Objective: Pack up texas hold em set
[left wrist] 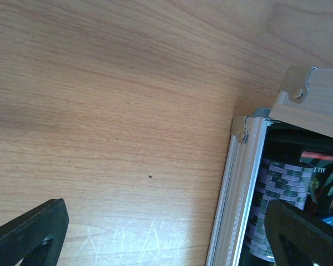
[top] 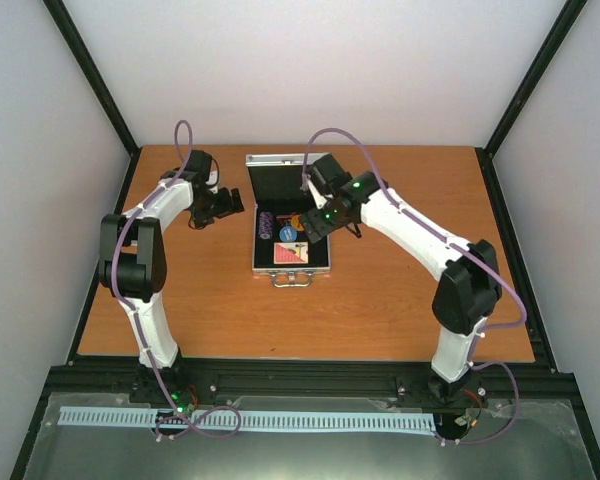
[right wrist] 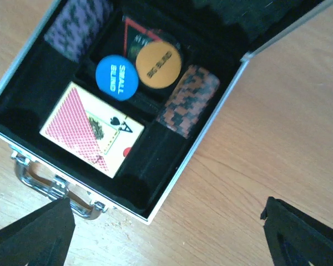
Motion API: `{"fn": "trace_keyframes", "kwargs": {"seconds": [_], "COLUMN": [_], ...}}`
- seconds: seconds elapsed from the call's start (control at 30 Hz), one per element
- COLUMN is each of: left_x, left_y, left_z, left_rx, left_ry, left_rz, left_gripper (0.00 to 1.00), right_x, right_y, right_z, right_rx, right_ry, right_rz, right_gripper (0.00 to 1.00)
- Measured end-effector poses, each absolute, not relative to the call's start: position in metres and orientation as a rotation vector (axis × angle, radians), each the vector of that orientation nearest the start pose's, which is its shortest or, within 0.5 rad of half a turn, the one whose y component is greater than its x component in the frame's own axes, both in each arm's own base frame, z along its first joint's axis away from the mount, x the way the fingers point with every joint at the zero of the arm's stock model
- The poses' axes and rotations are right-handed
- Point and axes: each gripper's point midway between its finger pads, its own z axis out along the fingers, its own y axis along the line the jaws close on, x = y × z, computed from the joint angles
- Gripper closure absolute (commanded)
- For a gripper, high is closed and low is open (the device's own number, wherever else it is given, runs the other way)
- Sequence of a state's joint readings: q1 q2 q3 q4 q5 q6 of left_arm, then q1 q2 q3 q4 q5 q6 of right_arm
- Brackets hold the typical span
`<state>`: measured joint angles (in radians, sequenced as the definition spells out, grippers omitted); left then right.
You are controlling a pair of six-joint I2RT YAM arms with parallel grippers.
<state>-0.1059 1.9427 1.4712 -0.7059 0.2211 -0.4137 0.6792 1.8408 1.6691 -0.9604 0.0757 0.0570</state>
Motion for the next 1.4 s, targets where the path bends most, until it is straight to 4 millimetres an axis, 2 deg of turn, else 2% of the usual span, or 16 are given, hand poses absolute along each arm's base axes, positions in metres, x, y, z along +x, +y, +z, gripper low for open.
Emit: {"fn": "trace_keyframes", "kwargs": {"seconds": [0.13, 0.3, 0.33, 0.43, 0.53, 0.67, 0.83, 0.93, 1.07, 1.17, 1.4], "left_x": [0.448, 0.453, 0.454, 0.454, 0.453, 0.451, 0.452, 0.451, 0.451, 0.449, 0.449], "left_y": [-0.085, -0.084, -0.084, -0.084, -0.084, -0.083, -0.080, -0.076, -0.066, -0.054, -0.033], "left_z": [0.079, 0.086, 0.087, 0.088, 0.088, 0.092, 0.103, 0.105, 0.108, 0.118, 0.179], "left_rx": [-0.370, -0.366, -0.365, -0.365, -0.367, -0.367, -0.363, -0.363, -0.384, -0.414, -0.471], "left_ry": [2.761, 2.744, 2.741, 2.739, 2.745, 2.744, 2.723, 2.721, 2.712, 2.680, 2.511], "left_rz": [-0.434, -0.432, -0.431, -0.430, -0.425, -0.421, -0.404, -0.378, -0.326, -0.296, -0.244], "left_gripper": [0.00, 0.00, 0.00, 0.00, 0.00, 0.00, 0.00, 0.00, 0.00, 0.00, 0.00], "right_x": [0.362, 0.395, 0.404, 0.427, 0.457, 0.487, 0.508, 0.514, 0.515, 0.507, 0.467], "right_y": [0.267, 0.263, 0.258, 0.245, 0.244, 0.257, 0.267, 0.265, 0.263, 0.262, 0.250], "right_z": [0.215, 0.305, 0.318, 0.334, 0.326, 0.295, 0.262, 0.257, 0.254, 0.252, 0.244], "right_rx": [-0.741, -0.567, -0.521, -0.420, -0.362, -0.357, -0.353, -0.335, -0.325, -0.325, -0.324], "right_ry": [2.480, 2.287, 2.264, 2.240, 2.251, 2.295, 2.345, 2.350, 2.353, 2.353, 2.405], "right_rz": [0.137, 0.222, 0.239, 0.271, 0.288, 0.309, 0.345, 0.361, 0.373, 0.392, 0.429], "right_gripper": [0.00, 0.00, 0.00, 0.00, 0.00, 0.00, 0.00, 0.00, 0.01, 0.02, 0.04]}}
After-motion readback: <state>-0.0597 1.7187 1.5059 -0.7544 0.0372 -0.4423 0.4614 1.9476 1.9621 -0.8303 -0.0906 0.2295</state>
